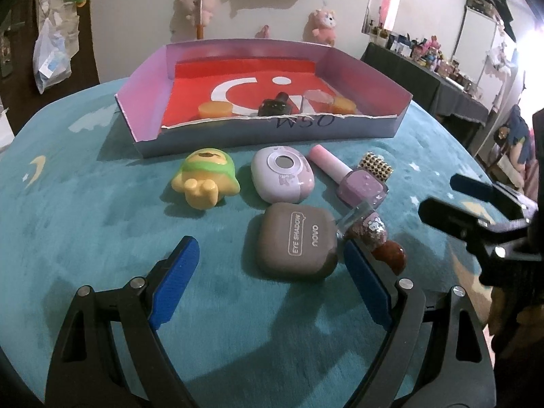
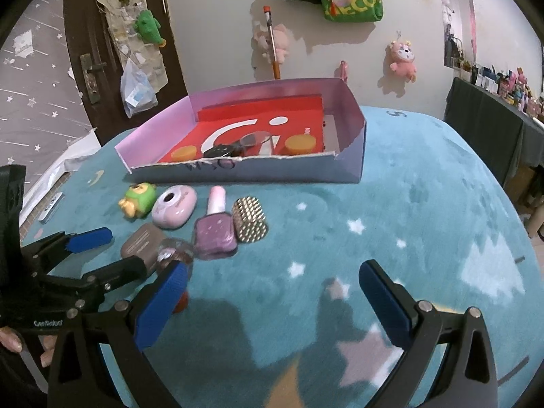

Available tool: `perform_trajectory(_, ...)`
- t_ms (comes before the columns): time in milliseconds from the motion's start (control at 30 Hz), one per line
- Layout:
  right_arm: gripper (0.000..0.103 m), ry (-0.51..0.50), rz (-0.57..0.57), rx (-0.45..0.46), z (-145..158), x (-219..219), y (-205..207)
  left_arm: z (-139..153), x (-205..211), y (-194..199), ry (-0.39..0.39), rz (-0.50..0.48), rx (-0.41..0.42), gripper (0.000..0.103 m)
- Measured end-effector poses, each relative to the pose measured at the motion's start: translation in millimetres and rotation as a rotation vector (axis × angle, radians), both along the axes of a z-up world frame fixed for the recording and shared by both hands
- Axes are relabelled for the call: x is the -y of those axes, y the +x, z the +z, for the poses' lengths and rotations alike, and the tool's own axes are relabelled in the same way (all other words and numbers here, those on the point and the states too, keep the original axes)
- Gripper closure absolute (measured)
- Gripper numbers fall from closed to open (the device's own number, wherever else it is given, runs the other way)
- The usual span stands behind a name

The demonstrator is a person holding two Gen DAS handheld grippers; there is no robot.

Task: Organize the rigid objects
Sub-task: 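Withdraw both open tools from the box toward the remaining objects, then grasp the grey eye shadow compact with the left tool while the right grasps the studded gold cylinder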

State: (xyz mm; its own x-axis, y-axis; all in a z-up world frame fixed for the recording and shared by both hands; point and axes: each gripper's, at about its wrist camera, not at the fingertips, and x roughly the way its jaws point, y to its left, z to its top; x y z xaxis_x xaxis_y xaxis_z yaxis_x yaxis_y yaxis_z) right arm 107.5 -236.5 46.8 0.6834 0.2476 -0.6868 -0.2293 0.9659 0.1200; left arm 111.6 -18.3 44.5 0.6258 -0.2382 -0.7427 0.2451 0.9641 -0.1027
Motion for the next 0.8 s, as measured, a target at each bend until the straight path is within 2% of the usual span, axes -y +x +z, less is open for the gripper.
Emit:
perform_trajectory(300, 0.003, -0.016, 0.005, -0.031, 1.9, -2.2, 31.5, -2.4, 7.9, 13.6, 0.062, -0.050, -0.024, 0.017)
perform_trajectory(367, 0.007, -0.022, 0.005, -0.040, 0.7, -3.1, 37.9, -2.9, 10.1, 14.1, 0.073, -0.060, -0.019, 0.020)
perform_trajectory(633, 0.016, -0.032, 0.028, -0.083, -4.9, -6.1, 57.0, -4.3, 11.3, 17.0, 0.048, -0.102, -0.040, 0.045)
perform_trajectory(733, 0.019, -0.031, 0.037, -0.088, -5.0, -5.5, 60.5, -3.2, 12.9, 16.5, 0.042, -0.117, -0.042, 0.052)
perform_trajectory(800, 0.019, -0.026, 0.046, -0.093, -5.1, -5.2, 61.6, -3.1, 13.4, 16.5, 0.042, -0.119, -0.041, 0.052)
